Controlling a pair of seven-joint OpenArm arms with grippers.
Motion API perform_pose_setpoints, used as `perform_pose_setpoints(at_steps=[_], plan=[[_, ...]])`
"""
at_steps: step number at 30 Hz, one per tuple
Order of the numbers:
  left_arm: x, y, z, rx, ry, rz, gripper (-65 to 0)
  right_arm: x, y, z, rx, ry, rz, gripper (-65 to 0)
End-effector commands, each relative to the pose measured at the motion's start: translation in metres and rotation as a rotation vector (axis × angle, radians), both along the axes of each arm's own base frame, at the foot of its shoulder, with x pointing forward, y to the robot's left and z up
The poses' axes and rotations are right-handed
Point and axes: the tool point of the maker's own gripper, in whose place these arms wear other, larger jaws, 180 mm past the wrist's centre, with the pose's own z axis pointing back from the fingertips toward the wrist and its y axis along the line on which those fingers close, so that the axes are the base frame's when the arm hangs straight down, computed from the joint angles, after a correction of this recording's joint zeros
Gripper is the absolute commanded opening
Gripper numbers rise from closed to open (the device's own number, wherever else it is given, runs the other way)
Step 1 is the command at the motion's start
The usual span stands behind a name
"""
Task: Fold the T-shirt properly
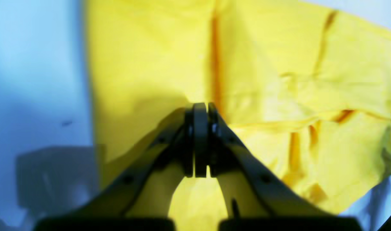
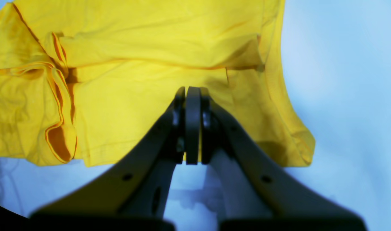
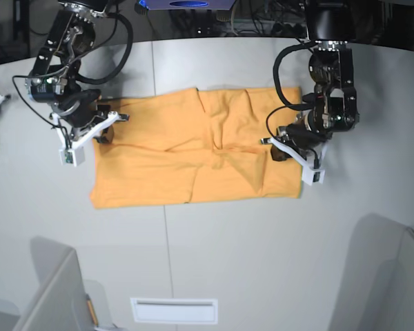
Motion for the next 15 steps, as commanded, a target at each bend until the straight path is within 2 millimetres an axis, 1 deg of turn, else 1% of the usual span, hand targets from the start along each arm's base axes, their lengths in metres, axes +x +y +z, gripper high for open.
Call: perform_pose_setpoints(at_steps=[1,4,8,10,14,15], plan=[[0.013,-0.001,0.011,-0.007,-0.046,0.003,-65.0,0.007,-0.001,0.009,0.001,-0.043,-0.001,-65.0],[0.022,-0.010,0.009,-0.035,-0.040,0.006,-65.0,0.006,-0.001,0.009,0.001,-0.041,-0.001,-65.0],[0.029,-0.020,-0.002,-0.074,-0.003,0.016,-65.0,0.006,-0.001,0.009,0.001,-0.041,-0.001,-65.0],[0.032,-0.028,-0.004,-0.096,0.004,0.017,-65.0,0.006,-0.001,0.009,0.001,-0.041,-0.001,-65.0],[0.039,-0.043,0.000,-0.131,-0.002,0.013,-65.0,0.006,-0.001,0.009,0.001,-0.041,-0.001,-65.0],[0.044,-0.046,0.004,-0.139,-0.014,0.012,-65.0,0.006,-0.001,0.009,0.001,-0.041,-0.001,-65.0]])
